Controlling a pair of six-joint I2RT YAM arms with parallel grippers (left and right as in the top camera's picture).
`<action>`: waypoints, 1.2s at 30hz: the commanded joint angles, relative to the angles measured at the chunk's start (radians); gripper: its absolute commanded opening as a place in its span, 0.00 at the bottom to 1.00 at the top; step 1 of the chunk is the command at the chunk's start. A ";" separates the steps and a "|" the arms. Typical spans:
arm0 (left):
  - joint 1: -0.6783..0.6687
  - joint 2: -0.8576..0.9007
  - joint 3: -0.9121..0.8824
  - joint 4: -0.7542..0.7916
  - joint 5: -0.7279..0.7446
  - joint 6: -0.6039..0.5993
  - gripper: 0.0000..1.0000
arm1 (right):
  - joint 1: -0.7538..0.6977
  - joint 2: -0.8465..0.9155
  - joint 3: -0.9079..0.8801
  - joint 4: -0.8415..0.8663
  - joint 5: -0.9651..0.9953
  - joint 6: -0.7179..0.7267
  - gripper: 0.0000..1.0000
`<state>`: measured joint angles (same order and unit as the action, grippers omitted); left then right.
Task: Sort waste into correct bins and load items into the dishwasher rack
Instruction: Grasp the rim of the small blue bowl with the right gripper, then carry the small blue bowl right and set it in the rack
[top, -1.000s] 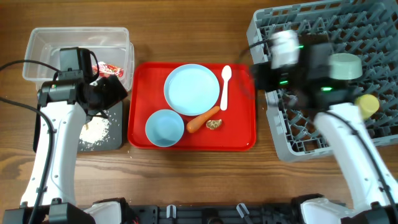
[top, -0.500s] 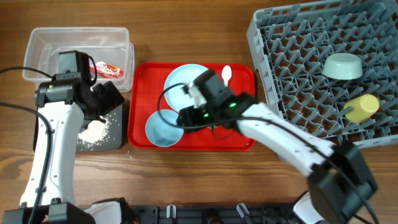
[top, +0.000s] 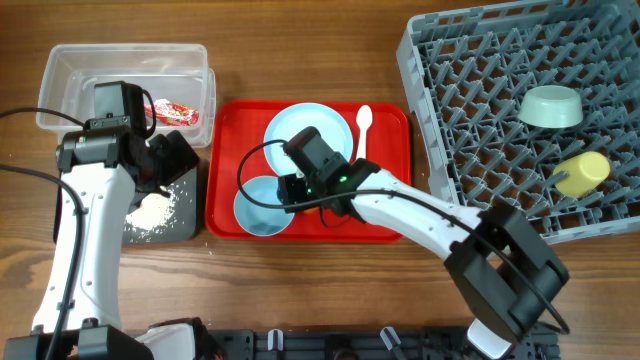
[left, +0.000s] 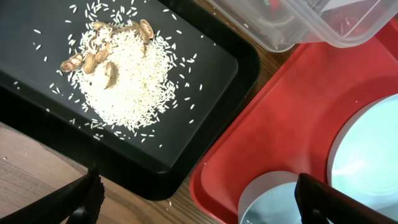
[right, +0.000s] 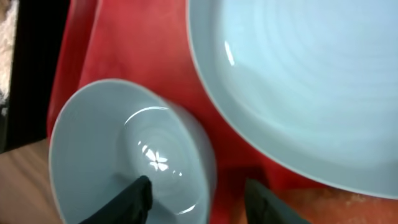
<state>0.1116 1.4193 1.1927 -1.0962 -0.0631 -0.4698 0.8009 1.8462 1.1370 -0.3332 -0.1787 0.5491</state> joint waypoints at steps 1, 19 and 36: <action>0.006 -0.013 0.005 0.000 -0.017 -0.013 1.00 | 0.004 0.018 0.000 0.008 0.041 0.019 0.35; 0.006 -0.013 0.005 0.000 -0.017 -0.013 1.00 | 0.004 0.024 0.000 -0.019 -0.025 0.031 0.11; 0.006 -0.013 0.005 0.000 -0.017 -0.014 1.00 | 0.004 0.029 0.000 -0.032 -0.054 0.063 0.05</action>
<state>0.1116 1.4193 1.1927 -1.0962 -0.0631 -0.4698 0.8009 1.8477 1.1370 -0.3550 -0.2138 0.5732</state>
